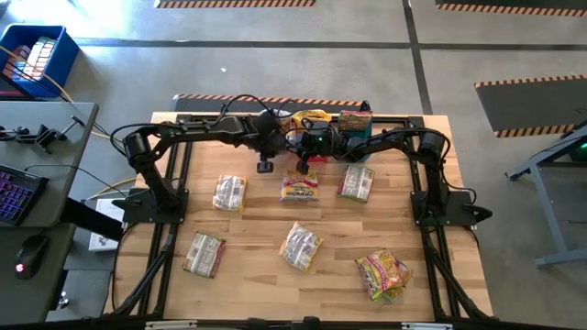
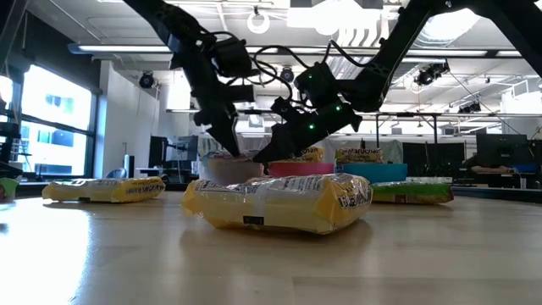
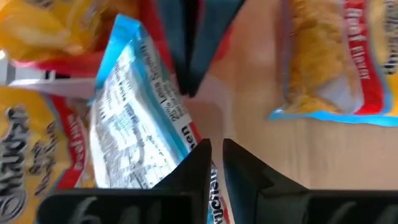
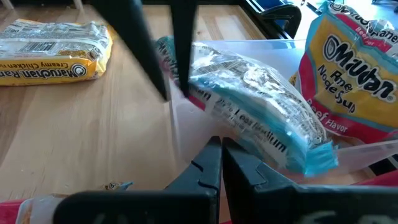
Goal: Sort Maruchan noodles
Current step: Put the blue noodle pack into the transparent bin
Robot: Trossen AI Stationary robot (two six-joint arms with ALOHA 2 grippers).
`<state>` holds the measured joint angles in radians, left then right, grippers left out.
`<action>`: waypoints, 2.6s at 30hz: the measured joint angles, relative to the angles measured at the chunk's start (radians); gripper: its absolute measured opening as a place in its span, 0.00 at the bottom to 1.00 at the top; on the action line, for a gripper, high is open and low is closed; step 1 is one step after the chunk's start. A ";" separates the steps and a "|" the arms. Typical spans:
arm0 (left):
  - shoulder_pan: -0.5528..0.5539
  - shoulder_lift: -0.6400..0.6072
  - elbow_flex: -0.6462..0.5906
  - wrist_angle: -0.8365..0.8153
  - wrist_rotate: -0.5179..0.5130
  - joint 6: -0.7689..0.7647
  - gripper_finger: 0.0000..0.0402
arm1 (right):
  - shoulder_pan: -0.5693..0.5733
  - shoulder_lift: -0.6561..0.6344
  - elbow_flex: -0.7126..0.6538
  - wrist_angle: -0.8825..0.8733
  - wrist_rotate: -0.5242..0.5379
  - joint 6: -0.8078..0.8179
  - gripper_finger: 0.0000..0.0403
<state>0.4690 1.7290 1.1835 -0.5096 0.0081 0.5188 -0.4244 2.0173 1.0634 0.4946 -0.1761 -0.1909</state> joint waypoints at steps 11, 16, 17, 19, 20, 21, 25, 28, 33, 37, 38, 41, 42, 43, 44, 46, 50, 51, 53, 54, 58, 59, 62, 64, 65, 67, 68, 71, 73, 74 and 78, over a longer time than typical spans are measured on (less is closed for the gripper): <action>0.023 0.000 0.000 0.070 -0.194 -0.021 0.01 | 0.000 0.000 0.000 0.000 0.000 0.011 0.00; 0.072 0.000 0.000 0.120 -0.203 -0.028 0.00 | 0.001 0.000 0.000 -0.001 0.001 0.016 0.00; 0.084 0.000 0.000 0.123 -0.202 -0.028 0.00 | 0.002 0.000 0.000 -0.001 0.002 0.016 0.00; 0.109 0.000 0.000 0.134 -0.203 -0.028 0.00 | 0.005 0.000 0.000 -0.001 0.004 0.016 0.00; 0.123 0.000 0.000 0.144 -0.206 -0.028 0.00 | 0.006 0.000 0.000 -0.001 0.004 0.015 0.00; 0.137 0.000 0.000 0.154 -0.212 -0.027 0.00 | 0.008 0.000 0.000 -0.001 0.004 0.012 0.00; 0.186 0.000 0.000 0.210 -0.228 -0.012 0.00 | 0.016 0.000 0.000 -0.001 0.003 0.011 0.00; 0.212 0.000 0.000 0.259 -0.224 -0.011 0.00 | 0.021 0.000 0.000 -0.001 0.002 0.011 0.00; 0.222 -0.009 -0.001 0.253 -0.186 0.033 0.00 | 0.022 0.000 0.000 -0.001 0.000 0.010 0.00; 0.218 -0.080 -0.002 0.187 -0.139 0.025 0.00 | 0.022 0.000 0.000 -0.001 0.000 0.009 0.00; 0.217 -0.105 -0.002 0.164 -0.109 0.017 0.00 | 0.022 0.000 0.000 -0.001 0.000 0.008 0.00; 0.205 -0.182 -0.016 0.128 0.040 0.006 0.00 | 0.021 0.000 0.000 -0.001 0.000 0.007 0.00; 0.199 -0.208 -0.031 0.127 0.094 0.006 0.00 | 0.021 0.000 0.000 -0.001 0.000 0.007 0.00; 0.192 -0.234 -0.047 0.121 0.139 0.005 0.00 | 0.021 0.000 0.000 -0.001 0.000 0.007 0.00; 0.182 -0.253 -0.064 0.115 0.164 0.001 0.00 | 0.021 0.000 0.000 -0.001 0.000 0.007 0.00; 0.165 -0.290 -0.107 0.123 0.183 -0.010 0.00 | 0.021 0.000 0.000 -0.001 0.000 0.007 0.00; 0.142 -0.333 -0.219 0.155 0.190 -0.020 0.00 | 0.021 0.000 0.000 0.001 0.000 0.000 0.00; 0.135 -0.336 -0.250 0.176 0.192 -0.025 0.00 | 0.021 0.000 0.000 0.001 0.000 -0.001 0.00; 0.122 -0.335 -0.308 0.226 0.204 -0.038 0.00 | 0.021 0.000 0.000 0.002 0.000 -0.001 0.00; 0.118 -0.335 -0.335 0.259 0.220 -0.043 0.00 | 0.021 0.000 0.000 0.002 0.000 -0.001 0.00; 0.091 -0.326 -0.419 0.406 0.260 -0.078 0.00 | 0.021 0.000 0.000 0.002 0.000 0.000 0.00; 0.084 -0.325 -0.430 0.427 0.254 -0.087 0.00 | 0.021 0.000 0.000 0.002 0.000 0.000 0.00; 0.063 -0.310 -0.435 0.470 0.201 -0.088 0.00 | 0.021 0.000 0.000 0.003 0.000 0.003 0.00; 0.051 -0.298 -0.435 0.502 0.130 -0.081 0.00 | 0.021 0.000 0.000 0.004 0.001 0.007 0.00; 0.048 -0.292 -0.435 0.520 0.092 -0.080 0.00 | 0.021 0.000 0.000 0.005 0.001 0.007 0.00; 0.047 -0.279 -0.435 0.573 0.024 -0.072 0.00 | 0.021 0.000 0.000 0.006 0.001 0.007 0.00; 0.050 -0.271 -0.435 0.595 -0.001 -0.072 0.00 | 0.021 0.000 0.000 0.006 0.001 0.007 0.00; 0.070 -0.242 -0.435 0.658 -0.049 -0.070 0.00 | 0.021 0.000 0.000 0.006 0.001 0.007 0.00; 0.093 -0.224 -0.435 0.685 -0.063 -0.070 0.00 | 0.021 0.000 0.000 0.006 0.001 0.007 0.00; 0.105 -0.215 -0.435 0.700 -0.066 -0.070 0.00 | 0.021 0.000 0.000 0.006 0.001 0.007 0.00; 0.172 -0.203 -0.435 0.741 -0.073 -0.098 0.00 | 0.021 0.000 0.000 0.006 0.001 0.008 0.00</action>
<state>0.6407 1.5260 0.7486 0.2315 -0.0649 0.4206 -0.4030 2.0171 1.0637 0.5003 -0.1753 -0.1833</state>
